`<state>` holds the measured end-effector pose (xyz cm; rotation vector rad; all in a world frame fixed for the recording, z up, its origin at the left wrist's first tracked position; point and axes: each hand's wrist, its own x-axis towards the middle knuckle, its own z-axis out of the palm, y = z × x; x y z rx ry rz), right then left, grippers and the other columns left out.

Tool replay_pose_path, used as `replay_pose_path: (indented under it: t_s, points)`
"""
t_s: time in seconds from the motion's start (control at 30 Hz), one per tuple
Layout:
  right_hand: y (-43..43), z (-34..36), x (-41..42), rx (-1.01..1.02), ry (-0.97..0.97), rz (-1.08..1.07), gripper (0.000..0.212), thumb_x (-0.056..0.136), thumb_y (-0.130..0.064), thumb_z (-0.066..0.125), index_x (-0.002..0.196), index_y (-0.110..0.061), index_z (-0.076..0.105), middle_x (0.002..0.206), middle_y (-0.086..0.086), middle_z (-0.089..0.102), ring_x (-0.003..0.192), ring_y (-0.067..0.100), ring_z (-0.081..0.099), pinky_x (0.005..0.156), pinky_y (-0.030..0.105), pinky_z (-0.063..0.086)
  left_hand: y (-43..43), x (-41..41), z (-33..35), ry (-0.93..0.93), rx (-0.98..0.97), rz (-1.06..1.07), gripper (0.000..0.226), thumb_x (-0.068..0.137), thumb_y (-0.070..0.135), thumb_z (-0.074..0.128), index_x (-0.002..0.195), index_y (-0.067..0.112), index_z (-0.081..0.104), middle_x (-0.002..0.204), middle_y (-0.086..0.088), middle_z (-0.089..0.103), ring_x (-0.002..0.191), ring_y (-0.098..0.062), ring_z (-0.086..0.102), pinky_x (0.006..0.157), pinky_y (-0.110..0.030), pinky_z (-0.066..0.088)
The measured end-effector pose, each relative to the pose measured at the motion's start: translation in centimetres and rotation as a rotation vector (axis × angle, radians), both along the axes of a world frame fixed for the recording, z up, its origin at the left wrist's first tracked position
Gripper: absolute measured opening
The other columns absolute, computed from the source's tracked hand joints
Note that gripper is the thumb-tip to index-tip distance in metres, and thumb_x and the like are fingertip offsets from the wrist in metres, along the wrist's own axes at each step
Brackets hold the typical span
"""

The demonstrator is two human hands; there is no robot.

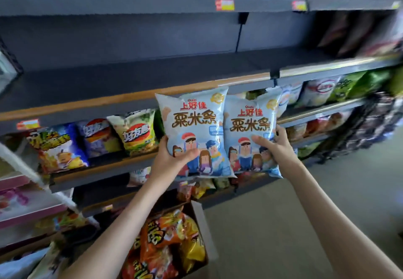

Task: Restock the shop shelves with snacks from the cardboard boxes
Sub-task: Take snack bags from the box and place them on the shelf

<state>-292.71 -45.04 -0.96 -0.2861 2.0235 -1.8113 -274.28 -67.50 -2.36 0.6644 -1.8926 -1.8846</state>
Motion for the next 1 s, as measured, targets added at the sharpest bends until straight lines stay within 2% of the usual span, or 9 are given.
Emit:
replay_pose_path:
  t_s: [0.1, 0.2, 0.3, 0.43, 0.5, 0.6, 0.73, 0.87, 1.0]
  points:
    - [3.1, 0.9, -5.0, -0.093, -0.025, -0.062, 0.092, 0.048, -0.051, 0.091, 0.125, -0.031, 0.044, 0.119, 0.004, 0.067, 0.098, 0.029, 0.070, 0.082, 0.058, 0.055, 2.9, -5.4, 2.3, 0.034, -0.024, -0.006, 0.058, 0.069, 0.033, 0.081, 0.120, 0.034, 0.054, 0.104, 0.019, 0.070, 0.093, 0.004, 0.066, 0.072, -0.012, 0.051]
    - [6.0, 1.2, -9.3, -0.179, -0.067, -0.161, 0.083, 0.058, -0.041, 0.088, 0.127, -0.027, 0.043, 0.114, 0.007, 0.069, 0.094, 0.030, 0.071, 0.079, 0.054, 0.057, 5.3, -10.6, 4.1, 0.048, -0.075, -0.092, 0.058, 0.069, 0.035, 0.080, 0.121, 0.030, 0.055, 0.106, 0.016, 0.071, 0.095, 0.001, 0.067, 0.077, -0.016, 0.052]
    - [9.0, 1.9, -13.6, -0.192, -0.038, -0.221, 0.080, 0.063, -0.035, 0.085, 0.128, -0.021, 0.042, 0.115, 0.009, 0.067, 0.092, 0.028, 0.072, 0.075, 0.050, 0.058, 7.5, -16.5, 5.6, 0.073, -0.104, -0.194, 0.046, 0.073, 0.028, 0.078, 0.114, 0.031, 0.058, 0.099, 0.018, 0.072, 0.089, 0.003, 0.067, 0.069, -0.009, 0.050]
    - [13.5, 4.2, -20.5, -0.140, 0.035, -0.281, 0.079, 0.063, -0.036, 0.084, 0.128, -0.017, 0.044, 0.110, 0.008, 0.070, 0.089, 0.025, 0.072, 0.072, 0.042, 0.059, 10.3, -25.1, 7.4, 0.089, -0.058, -0.232, 0.059, 0.061, 0.044, 0.081, 0.114, 0.032, 0.057, 0.104, 0.013, 0.072, 0.097, -0.006, 0.068, 0.084, -0.027, 0.051]
    - [15.7, 5.2, -23.8, -0.131, 0.080, -0.310, 0.074, 0.069, -0.034, 0.083, 0.128, -0.016, 0.043, 0.109, 0.007, 0.068, 0.086, 0.021, 0.072, 0.067, 0.036, 0.058, 11.9, -28.9, 8.1, 0.081, -0.044, -0.212, 0.070, 0.056, 0.051, 0.081, 0.118, 0.030, 0.056, 0.104, 0.013, 0.071, 0.095, -0.005, 0.068, 0.079, -0.024, 0.051]
    - [18.4, 6.0, -28.7, -0.121, 0.114, -0.361, 0.071, 0.077, -0.032, 0.079, 0.131, -0.021, 0.035, 0.104, 0.004, 0.064, 0.078, 0.016, 0.069, 0.060, 0.032, 0.057, 13.9, -33.9, 8.9, 0.083, -0.049, -0.190, 0.051, 0.067, 0.041, 0.080, 0.111, 0.028, 0.058, 0.096, 0.015, 0.072, 0.085, 0.002, 0.068, 0.065, -0.014, 0.051]
    - [20.8, 6.4, -35.6, -0.112, 0.129, -0.299, 0.079, 0.073, -0.039, 0.082, 0.132, -0.031, 0.029, 0.109, 0.006, 0.064, 0.089, 0.030, 0.071, 0.075, 0.048, 0.059, 16.0, -39.8, 9.0, 0.081, -0.020, -0.074, 0.073, 0.064, 0.048, 0.083, 0.125, 0.025, 0.050, 0.109, 0.010, 0.069, 0.094, -0.007, 0.068, 0.072, -0.022, 0.052]
    - [22.5, 7.1, -42.9, -0.171, 0.097, -0.198, 0.069, 0.079, -0.031, 0.078, 0.131, -0.026, 0.033, 0.107, 0.003, 0.064, 0.078, 0.018, 0.072, 0.057, 0.032, 0.058, 18.6, -44.3, 8.9, 0.108, -0.013, 0.032, 0.081, 0.059, 0.051, 0.085, 0.128, 0.026, 0.050, 0.112, 0.007, 0.070, 0.094, -0.009, 0.070, 0.075, -0.028, 0.057]
    - [23.5, 7.4, -49.7, -0.179, -0.003, 0.051, 0.085, 0.066, -0.042, 0.085, 0.134, -0.018, 0.040, 0.115, 0.012, 0.068, 0.090, 0.029, 0.072, 0.069, 0.041, 0.059, 21.3, -47.0, 9.3, 0.131, -0.011, 0.200, 0.087, 0.054, 0.055, 0.087, 0.128, 0.026, 0.052, 0.111, 0.007, 0.071, 0.097, -0.011, 0.070, 0.086, -0.036, 0.056]
